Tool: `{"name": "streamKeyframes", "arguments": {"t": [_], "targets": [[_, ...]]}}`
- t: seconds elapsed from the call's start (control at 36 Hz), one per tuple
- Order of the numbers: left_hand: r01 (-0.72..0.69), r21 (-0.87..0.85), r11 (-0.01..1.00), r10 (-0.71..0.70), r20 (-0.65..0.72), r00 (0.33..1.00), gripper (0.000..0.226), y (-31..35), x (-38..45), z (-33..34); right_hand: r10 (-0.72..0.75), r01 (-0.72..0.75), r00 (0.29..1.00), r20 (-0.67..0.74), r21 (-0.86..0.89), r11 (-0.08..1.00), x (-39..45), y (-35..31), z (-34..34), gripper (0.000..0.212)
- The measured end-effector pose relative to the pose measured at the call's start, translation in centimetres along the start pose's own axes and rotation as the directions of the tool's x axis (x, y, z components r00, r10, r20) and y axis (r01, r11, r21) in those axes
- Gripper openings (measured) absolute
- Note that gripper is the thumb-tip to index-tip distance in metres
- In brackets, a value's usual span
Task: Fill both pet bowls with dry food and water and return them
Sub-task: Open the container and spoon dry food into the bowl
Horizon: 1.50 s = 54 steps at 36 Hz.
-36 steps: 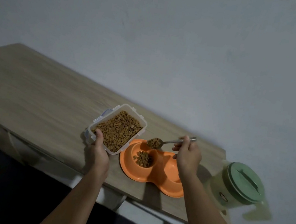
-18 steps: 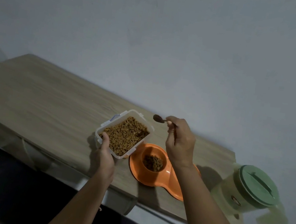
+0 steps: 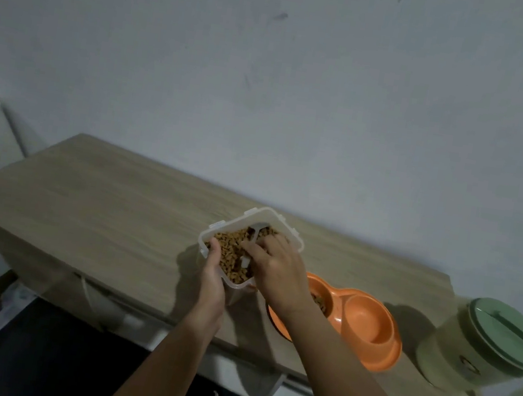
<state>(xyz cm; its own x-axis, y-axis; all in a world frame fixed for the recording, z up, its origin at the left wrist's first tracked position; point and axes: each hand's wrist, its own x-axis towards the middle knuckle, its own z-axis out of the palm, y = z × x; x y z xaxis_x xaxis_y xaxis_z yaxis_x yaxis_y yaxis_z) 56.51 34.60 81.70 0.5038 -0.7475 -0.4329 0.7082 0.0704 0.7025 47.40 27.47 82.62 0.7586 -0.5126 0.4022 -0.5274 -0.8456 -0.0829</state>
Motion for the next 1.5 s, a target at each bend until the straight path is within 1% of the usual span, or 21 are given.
{"name": "streamKeyframes", "arguments": {"t": [0.08, 0.19, 0.31, 0.36, 0.39, 0.44, 0.5, 0.58, 0.64, 0.67, 0.72, 0.83, 0.92, 1.0, 1.06, 1.14, 1.28, 1.31, 1.39, 1.42, 1.5], "targets": [[0.020, 0.019, 1.000, -0.021, 0.041, 0.999, 0.057, 0.6, 0.1, -0.4, 0.022, -0.022, 0.997, 0.069, -0.003, 1.000, 0.6, -0.7, -0.2, 0.048], [0.041, 0.054, 0.998, -0.043, 0.034, 0.999, 0.057, 1.0, 0.3, -0.9, 0.046, -0.047, 0.995, 0.092, 0.008, 0.999, 1.1, -1.5, -0.3, 0.038], [0.031, 0.066, 0.997, -0.032, 0.022, 0.999, 0.071, 1.2, 0.6, -1.5, 0.069, -0.075, 0.985, 0.157, 0.034, 0.997, 1.3, -2.0, -0.6, 0.041], [0.048, 0.054, 0.997, -0.050, 0.045, 0.998, 0.076, 1.6, 0.5, -1.6, 0.092, -0.101, 0.985, 0.145, 0.056, 0.993, 1.3, -2.3, -0.8, 0.040], [0.054, 0.056, 0.997, -0.057, 0.052, 0.997, 0.073, 1.9, 0.5, -1.6, 0.108, -0.118, 0.985, 0.136, 0.067, 0.991, 1.2, -2.6, -0.9, 0.040], [0.050, 0.065, 0.997, -0.054, 0.061, 0.997, 0.065, 2.5, 0.4, -1.6, 0.120, -0.129, 0.987, 0.104, 0.091, 0.987, 1.0, -3.1, -0.8, 0.051], [0.046, 0.078, 0.996, -0.052, 0.082, 0.995, 0.064, 2.6, 0.9, -2.0, 0.140, -0.149, 0.987, 0.074, 0.126, 0.981, 0.9, -3.4, -0.7, 0.058], [0.044, 0.121, 0.992, -0.057, 0.102, 0.993, 0.062, 2.7, 1.3, -2.5, 0.239, -0.226, 0.969, -0.067, 0.168, 0.960, 0.8, -3.7, -0.5, 0.050], [0.061, 0.123, 0.991, -0.080, 0.155, 0.985, 0.055, 2.8, 1.7, -2.7, 0.365, -0.333, 0.917, -0.162, 0.195, 0.923, 0.7, -3.5, -0.7, 0.047], [0.068, 0.122, 0.990, -0.091, 0.194, 0.977, 0.053, 2.8, 1.9, -2.7, 0.436, -0.399, 0.884, -0.168, 0.214, 0.892, 0.7, -3.3, -0.9, 0.048], [0.080, 0.123, 0.989, -0.109, 0.257, 0.960, 0.051, 2.9, 2.0, -2.6, 0.565, -0.526, 0.812, -0.149, 0.233, 0.818, 0.5, -2.6, -1.3, 0.049], [0.099, 0.207, 0.973, -0.158, 0.288, 0.945, 0.057, 3.4, 2.0, -2.4, 0.745, -0.706, 0.663, -0.073, 0.268, 0.655, 0.1, -0.4, -1.7, 0.043], [0.086, 0.273, 0.958, -0.172, 0.308, 0.936, 0.058, 3.7, 2.3, -2.0, 0.830, -0.757, 0.555, 0.050, 0.445, 0.479, -0.3, 0.7, -2.2, 0.047], [0.094, 0.330, 0.939, -0.204, 0.320, 0.925, 0.057, 3.6, 2.9, -1.1, 0.884, -0.766, 0.434, 0.172, 0.587, 0.262, -0.8, 1.8, -2.8, 0.047], [0.115, 0.344, 0.932, -0.226, 0.302, 0.926, 0.059, 3.4, 3.2, -0.8, 0.887, -0.757, 0.396, 0.238, 0.632, 0.169, -1.0, 2.1, -2.9, 0.046], [0.153, 0.373, 0.915, -0.263, 0.264, 0.928, 0.065, 2.5, 3.8, 0.3, 0.886, -0.748, 0.376, 0.269, 0.653, 0.119, -1.5, 3.1, -3.4, 0.051], [0.177, 0.342, 0.923, -0.282, 0.288, 0.915, 0.046, 0.6, 4.0, 3.2, 0.905, -0.734, 0.327, 0.271, 0.676, 0.062, -2.6, 5.6, -4.2, 0.048], [0.176, 0.330, 0.927, -0.277, 0.290, 0.916, 0.048, 0.2, 4.0, 3.9, 0.913, -0.732, 0.310, 0.264, 0.679, 0.053, -2.9, 6.2, -4.3, 0.047], [0.136, 0.308, 0.942, -0.216, 0.245, 0.945, 0.095, -1.3, 4.5, 5.7, 0.938, -0.726, 0.245, 0.247, 0.687, 0.009, -3.3, 8.2, -4.2, 0.047], [0.089, 0.340, 0.936, -0.181, 0.250, 0.951, 0.098, -1.8, 4.9, 6.4, 0.943, -0.724, 0.220, 0.249, 0.689, -0.013, -3.5, 8.9, -4.1, 0.047], [0.005, 0.409, 0.912, -0.141, 0.303, 0.942, 0.088, -3.2, 5.9, 8.6, 0.956, -0.721, 0.161, 0.244, 0.691, -0.055, -3.8, 11.0, -3.9, 0.047]]}}
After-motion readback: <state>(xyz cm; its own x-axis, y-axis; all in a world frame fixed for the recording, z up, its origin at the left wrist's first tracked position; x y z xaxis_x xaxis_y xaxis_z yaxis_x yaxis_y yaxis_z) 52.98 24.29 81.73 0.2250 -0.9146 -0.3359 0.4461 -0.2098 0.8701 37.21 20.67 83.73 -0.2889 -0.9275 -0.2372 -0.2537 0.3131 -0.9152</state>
